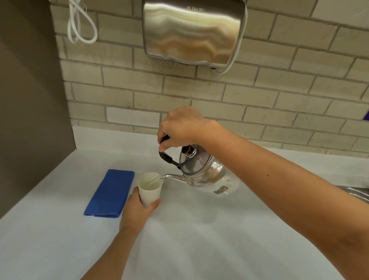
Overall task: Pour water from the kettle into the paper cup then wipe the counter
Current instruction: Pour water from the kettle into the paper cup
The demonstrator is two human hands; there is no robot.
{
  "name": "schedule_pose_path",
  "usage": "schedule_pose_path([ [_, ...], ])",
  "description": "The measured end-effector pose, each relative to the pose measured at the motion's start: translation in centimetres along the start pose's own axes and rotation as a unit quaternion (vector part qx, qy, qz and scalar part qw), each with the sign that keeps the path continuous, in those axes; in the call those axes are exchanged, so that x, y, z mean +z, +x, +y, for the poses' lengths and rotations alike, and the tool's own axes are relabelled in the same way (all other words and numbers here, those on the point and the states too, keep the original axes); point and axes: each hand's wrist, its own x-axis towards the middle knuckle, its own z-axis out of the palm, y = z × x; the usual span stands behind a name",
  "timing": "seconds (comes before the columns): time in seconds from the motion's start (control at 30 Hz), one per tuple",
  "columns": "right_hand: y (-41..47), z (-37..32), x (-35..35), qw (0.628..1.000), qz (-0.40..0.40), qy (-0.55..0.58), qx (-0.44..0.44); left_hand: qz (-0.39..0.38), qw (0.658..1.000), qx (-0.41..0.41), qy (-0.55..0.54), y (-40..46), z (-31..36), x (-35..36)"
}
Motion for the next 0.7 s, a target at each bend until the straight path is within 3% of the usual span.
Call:
schedule_pose_path([
  [0.7,0.67,-0.28,-0.15,1.000,-0.001,0.000,0.003,0.000,1.000,0.001,0.008,-0.09,0.18,-0.14],
])
